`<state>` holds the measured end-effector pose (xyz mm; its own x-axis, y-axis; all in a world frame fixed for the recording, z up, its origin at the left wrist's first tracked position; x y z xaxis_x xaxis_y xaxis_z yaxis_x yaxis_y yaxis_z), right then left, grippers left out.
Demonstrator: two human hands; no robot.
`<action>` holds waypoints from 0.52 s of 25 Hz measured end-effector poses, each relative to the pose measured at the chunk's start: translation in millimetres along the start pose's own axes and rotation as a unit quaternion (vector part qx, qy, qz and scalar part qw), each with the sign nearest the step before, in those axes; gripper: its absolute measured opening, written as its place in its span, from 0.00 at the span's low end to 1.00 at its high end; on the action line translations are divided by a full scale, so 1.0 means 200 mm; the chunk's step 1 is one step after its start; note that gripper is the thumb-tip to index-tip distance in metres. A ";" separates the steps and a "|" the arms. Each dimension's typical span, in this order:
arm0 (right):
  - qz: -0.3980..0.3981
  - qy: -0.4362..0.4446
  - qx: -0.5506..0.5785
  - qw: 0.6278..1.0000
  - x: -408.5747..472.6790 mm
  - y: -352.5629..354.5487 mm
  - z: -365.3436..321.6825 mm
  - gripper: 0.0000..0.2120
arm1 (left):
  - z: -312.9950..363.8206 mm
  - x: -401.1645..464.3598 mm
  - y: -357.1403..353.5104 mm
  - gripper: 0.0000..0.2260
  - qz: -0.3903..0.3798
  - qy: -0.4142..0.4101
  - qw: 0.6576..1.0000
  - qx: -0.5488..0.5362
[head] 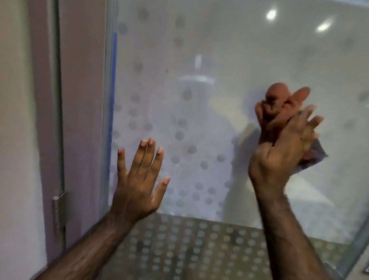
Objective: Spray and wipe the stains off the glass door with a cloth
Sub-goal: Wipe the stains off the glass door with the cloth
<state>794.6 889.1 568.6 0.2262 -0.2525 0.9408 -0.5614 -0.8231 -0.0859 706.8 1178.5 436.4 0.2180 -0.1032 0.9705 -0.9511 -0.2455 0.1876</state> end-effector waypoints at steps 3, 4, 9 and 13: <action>0.078 -0.056 -0.003 0.995 0.47 0.03 -0.08 0.38 | -0.09 0.07 0.01 0.31 0.005 0.034 0.999 0.021; 0.077 -0.035 -0.017 0.996 0.57 0.00 -0.15 0.36 | -0.11 0.09 0.02 0.31 0.007 0.043 0.999 0.024; -0.031 0.179 -0.090 0.979 0.50 -0.35 -0.66 0.32 | -0.12 0.09 0.00 0.33 0.013 0.044 0.998 0.037; -0.172 0.341 -0.066 0.922 -0.05 -0.58 -0.81 0.31 | -0.13 0.08 -0.02 0.32 0.013 0.054 0.998 0.034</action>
<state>728.7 1069.6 622.8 -0.1187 0.4272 0.8963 -0.6518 -0.7145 0.2542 708.8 1203.1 455.8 0.1644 -0.0075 0.9864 -0.9382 -0.3099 0.1540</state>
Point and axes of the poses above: each hand's wrist, its own x-axis towards the middle knuckle, its own y-axis out of the back of the hand, z = x × y, the point moved 9 cm from there along x, towards the middle knuckle, and after that the axes turned 11 degrees about x, right-handed, at the moved point
